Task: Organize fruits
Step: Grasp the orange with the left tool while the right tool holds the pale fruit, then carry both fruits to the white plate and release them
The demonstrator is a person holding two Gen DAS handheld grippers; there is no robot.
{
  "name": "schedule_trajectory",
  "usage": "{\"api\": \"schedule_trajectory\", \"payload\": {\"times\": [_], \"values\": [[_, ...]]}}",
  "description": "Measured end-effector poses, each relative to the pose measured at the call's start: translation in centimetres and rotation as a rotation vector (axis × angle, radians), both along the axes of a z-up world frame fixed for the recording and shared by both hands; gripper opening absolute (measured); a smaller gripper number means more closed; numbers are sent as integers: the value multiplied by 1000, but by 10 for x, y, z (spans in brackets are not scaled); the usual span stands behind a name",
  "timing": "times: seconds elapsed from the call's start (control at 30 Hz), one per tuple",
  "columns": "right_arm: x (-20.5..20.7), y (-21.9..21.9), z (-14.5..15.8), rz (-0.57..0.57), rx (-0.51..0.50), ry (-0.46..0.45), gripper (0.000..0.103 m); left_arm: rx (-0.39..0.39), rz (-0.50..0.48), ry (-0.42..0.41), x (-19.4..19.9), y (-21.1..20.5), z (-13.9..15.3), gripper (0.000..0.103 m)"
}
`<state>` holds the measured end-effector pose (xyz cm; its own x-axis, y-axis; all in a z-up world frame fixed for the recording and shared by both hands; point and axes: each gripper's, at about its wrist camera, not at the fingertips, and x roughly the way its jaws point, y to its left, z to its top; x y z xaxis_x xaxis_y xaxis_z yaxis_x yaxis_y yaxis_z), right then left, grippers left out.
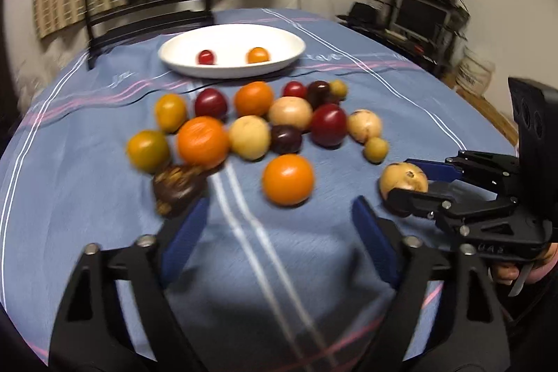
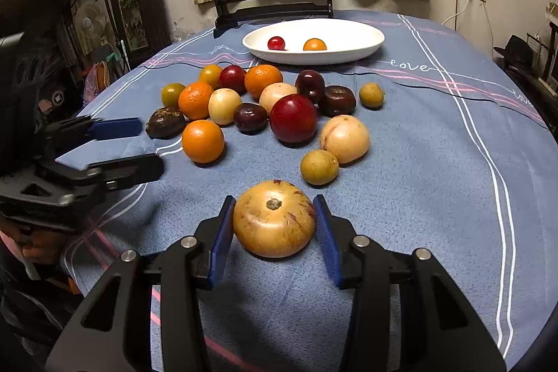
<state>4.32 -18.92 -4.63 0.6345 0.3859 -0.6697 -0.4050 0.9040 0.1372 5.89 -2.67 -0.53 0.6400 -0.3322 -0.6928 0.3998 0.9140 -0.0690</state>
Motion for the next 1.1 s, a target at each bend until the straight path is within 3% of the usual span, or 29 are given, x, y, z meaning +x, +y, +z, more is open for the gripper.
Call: {"api": "schedule_trajectory", "payload": {"times": [0.13, 0.6, 0.8, 1.1], "values": [[1, -1, 0, 6, 9, -3, 45, 30, -8, 38, 18, -10, -4, 58], [1, -2, 0, 20, 36, 13, 45, 28, -20, 127, 42, -17, -13, 57], [1, -2, 0, 19, 37, 14, 45, 31, -18, 171, 50, -19, -20, 43], [1, -1, -1, 21, 29, 17, 45, 20, -15, 171, 51, -18, -19, 41]]}}
